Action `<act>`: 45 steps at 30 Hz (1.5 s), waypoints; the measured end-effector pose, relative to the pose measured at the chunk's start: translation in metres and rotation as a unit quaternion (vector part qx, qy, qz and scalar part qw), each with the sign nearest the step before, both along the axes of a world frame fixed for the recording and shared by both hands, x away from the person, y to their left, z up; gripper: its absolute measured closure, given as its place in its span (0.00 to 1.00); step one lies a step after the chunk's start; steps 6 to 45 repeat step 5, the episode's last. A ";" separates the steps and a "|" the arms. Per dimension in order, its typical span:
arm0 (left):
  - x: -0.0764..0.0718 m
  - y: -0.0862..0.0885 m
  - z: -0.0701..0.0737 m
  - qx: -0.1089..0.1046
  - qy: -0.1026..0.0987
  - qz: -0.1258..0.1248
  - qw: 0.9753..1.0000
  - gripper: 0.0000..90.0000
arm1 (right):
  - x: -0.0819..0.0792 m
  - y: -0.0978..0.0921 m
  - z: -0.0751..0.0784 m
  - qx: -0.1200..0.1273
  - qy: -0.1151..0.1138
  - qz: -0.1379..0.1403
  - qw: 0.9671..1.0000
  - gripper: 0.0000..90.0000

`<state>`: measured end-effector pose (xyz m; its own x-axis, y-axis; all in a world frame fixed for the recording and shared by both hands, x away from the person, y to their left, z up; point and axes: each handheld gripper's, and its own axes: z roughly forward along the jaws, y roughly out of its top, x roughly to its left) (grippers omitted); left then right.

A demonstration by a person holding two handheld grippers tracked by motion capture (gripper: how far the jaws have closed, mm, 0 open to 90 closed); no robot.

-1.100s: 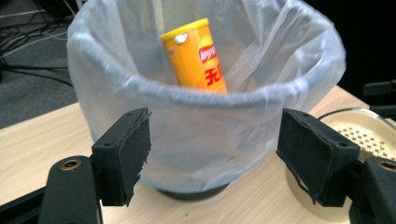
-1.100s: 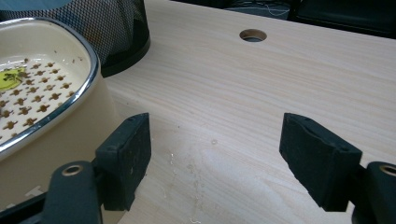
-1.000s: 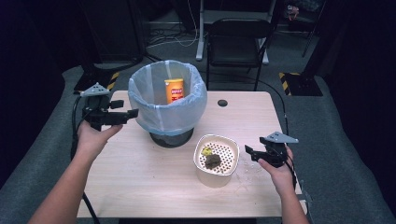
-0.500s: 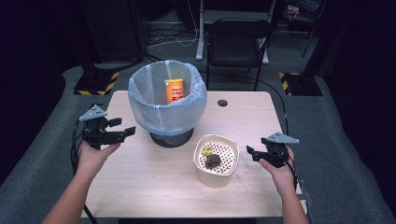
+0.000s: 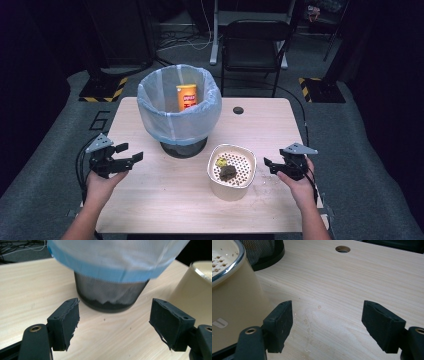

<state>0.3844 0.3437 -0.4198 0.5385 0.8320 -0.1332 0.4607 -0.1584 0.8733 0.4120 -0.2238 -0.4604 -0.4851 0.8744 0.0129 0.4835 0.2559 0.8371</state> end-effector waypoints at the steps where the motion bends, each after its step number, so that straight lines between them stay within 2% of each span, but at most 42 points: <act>1: -0.001 0.001 -0.005 -0.001 0.000 0.003 1.000 0.25 | 0.000 0.000 0.000 -0.001 0.001 0.000 1.000 0.27; 3: -0.004 0.002 -0.016 0.004 -0.005 0.011 1.000 0.23 | 0.000 0.000 -0.001 -0.005 0.002 -0.003 1.000 0.27; 5: -0.007 0.005 -0.029 0.024 -0.014 0.023 0.999 0.20 | 0.001 -0.001 -0.003 -0.007 0.003 -0.006 1.000 0.26; 45: -0.007 0.005 -0.029 0.024 -0.014 0.023 0.999 0.20 | 0.001 -0.001 -0.003 -0.007 0.003 -0.006 1.000 0.26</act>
